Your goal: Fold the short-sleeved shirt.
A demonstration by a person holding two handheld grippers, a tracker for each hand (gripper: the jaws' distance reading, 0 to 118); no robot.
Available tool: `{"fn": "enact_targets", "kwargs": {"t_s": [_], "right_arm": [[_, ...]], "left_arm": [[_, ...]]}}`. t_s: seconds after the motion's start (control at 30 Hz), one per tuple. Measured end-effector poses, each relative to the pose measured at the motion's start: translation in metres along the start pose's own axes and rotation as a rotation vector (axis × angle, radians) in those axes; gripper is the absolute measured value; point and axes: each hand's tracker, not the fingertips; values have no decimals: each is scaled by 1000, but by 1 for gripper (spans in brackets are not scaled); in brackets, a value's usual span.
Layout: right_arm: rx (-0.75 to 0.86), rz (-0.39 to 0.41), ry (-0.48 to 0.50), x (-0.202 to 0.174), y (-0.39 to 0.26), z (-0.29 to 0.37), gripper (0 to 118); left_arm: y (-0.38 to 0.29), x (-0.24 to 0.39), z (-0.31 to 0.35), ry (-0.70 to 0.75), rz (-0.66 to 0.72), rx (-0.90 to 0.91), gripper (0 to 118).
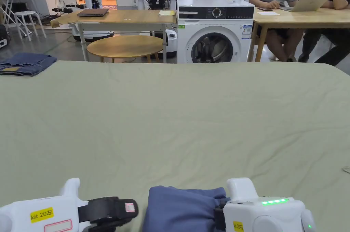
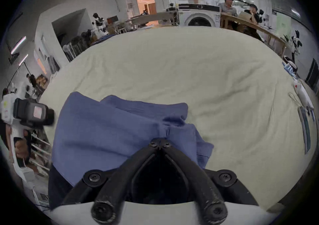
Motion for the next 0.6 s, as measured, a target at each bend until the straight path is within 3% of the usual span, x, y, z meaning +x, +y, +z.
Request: {"fn": "enact_targets", "kwargs": {"t_s": [0.03, 0.07, 0.2, 0.4, 0.5, 0.53, 0.6], "right_arm": [[4, -7, 4, 1, -2, 0, 0], [7, -12, 6, 2, -3, 0, 0], [23, -28, 13, 3, -6, 0, 0], [32, -66, 37, 10, -8, 0, 0], [41, -84, 55, 14, -9, 2, 0], [45, -98, 67, 16, -10, 3, 0], [63, -136, 119, 22, -11, 7, 0]], "left_arm": [[4, -10, -10, -40, 52, -40, 38], [1, -11, -17, -52, 79, -67, 50], [3, -23, -56, -91, 128, -138, 85], [-2, -24, -100, -220, 226, -162, 83], [-3, -20, -102, -72, 143, -156, 35], [-3, -22, -100, -36, 127, -155, 29], [-5, -29, -94, -116, 203, -156, 27]]}}
